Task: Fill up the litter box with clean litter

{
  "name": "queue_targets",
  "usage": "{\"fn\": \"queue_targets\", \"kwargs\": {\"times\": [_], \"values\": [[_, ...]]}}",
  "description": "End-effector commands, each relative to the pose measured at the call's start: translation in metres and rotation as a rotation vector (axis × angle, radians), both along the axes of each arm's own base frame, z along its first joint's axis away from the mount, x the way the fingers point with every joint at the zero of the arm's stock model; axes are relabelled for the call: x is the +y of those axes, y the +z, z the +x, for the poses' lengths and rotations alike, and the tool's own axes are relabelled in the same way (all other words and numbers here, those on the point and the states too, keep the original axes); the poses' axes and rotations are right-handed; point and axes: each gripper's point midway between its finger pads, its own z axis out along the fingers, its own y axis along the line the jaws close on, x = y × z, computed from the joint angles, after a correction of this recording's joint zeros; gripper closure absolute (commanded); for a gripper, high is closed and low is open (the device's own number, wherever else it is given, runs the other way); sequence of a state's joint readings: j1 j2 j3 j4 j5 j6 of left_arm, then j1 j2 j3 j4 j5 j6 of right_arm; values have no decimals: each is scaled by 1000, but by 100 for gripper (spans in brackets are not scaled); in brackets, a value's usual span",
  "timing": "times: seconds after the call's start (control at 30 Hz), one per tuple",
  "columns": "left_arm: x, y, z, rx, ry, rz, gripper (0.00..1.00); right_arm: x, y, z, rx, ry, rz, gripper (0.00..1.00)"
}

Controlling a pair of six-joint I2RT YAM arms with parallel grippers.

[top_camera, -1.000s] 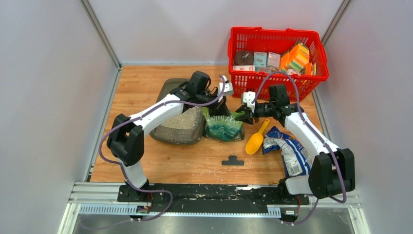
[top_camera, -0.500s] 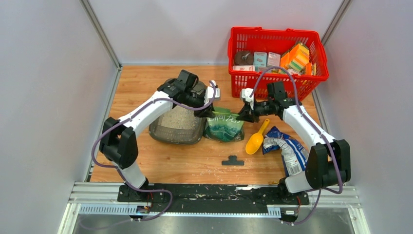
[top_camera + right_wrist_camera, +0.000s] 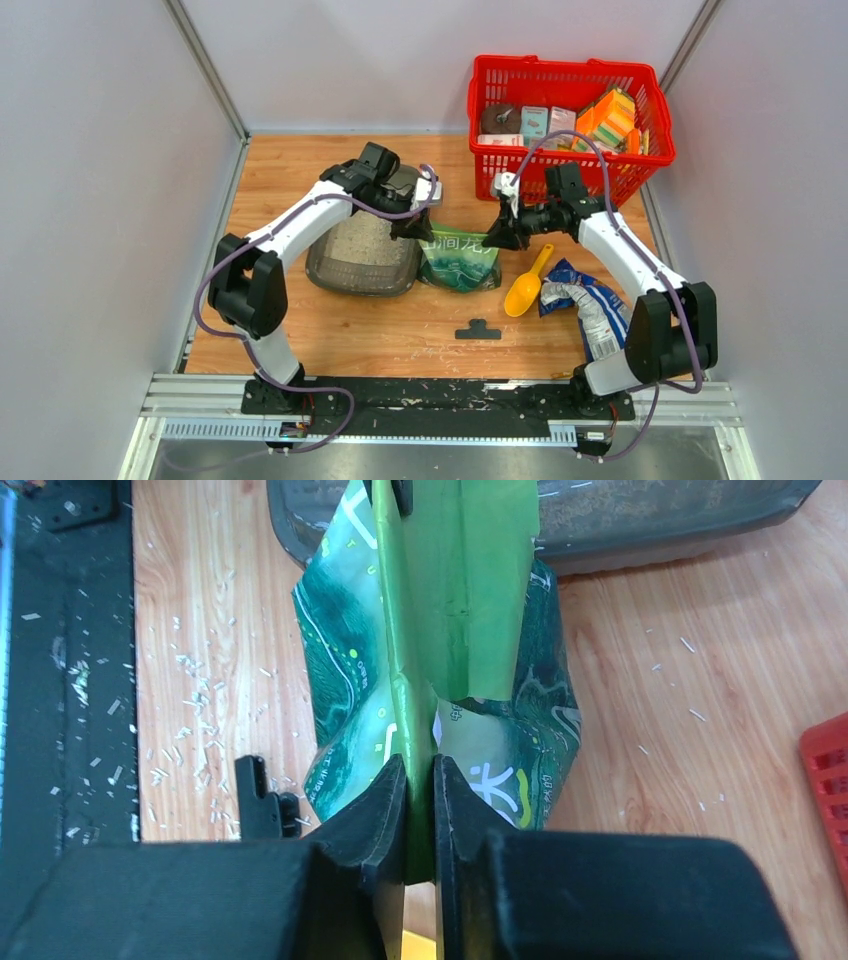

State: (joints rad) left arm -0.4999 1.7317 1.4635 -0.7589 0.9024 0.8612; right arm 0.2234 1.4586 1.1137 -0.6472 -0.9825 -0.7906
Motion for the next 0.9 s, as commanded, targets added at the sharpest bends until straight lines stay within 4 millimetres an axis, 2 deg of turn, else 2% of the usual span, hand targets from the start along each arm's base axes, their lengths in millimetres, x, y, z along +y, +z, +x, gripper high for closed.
{"fn": "queue_targets", "kwargs": {"times": [0.0, 0.07, 0.17, 0.2, 0.3, 0.4, 0.5, 0.73, 0.87], "values": [[24, 6, -9, 285, 132, -18, 100, -19, 1, 19, 82, -120, -9, 99], [22, 10, -10, 293, 145, -31, 99, -16, 6, 21, 84, -112, 7, 99], [17, 22, 8, 232, 217, -78, 77, -11, 11, 27, 100, -109, 31, 99], [14, 32, 20, 155, 238, -116, 67, -10, 10, 28, 98, -103, 31, 99], [-1, 52, 36, 60, 270, -171, 55, -8, 10, 31, 99, -96, 30, 99], [-26, 69, 38, -24, 186, -181, 53, -7, 8, 33, 114, -90, 31, 100], [-52, 73, 33, -62, 107, -182, 53, -5, 10, 34, 113, -80, 36, 100], [-92, 51, 9, -75, -13, -175, 56, -1, 14, 39, 124, -83, 62, 100], [-110, 40, 8, -75, -17, -170, 57, 1, 16, 38, 133, -81, 73, 100]]}}
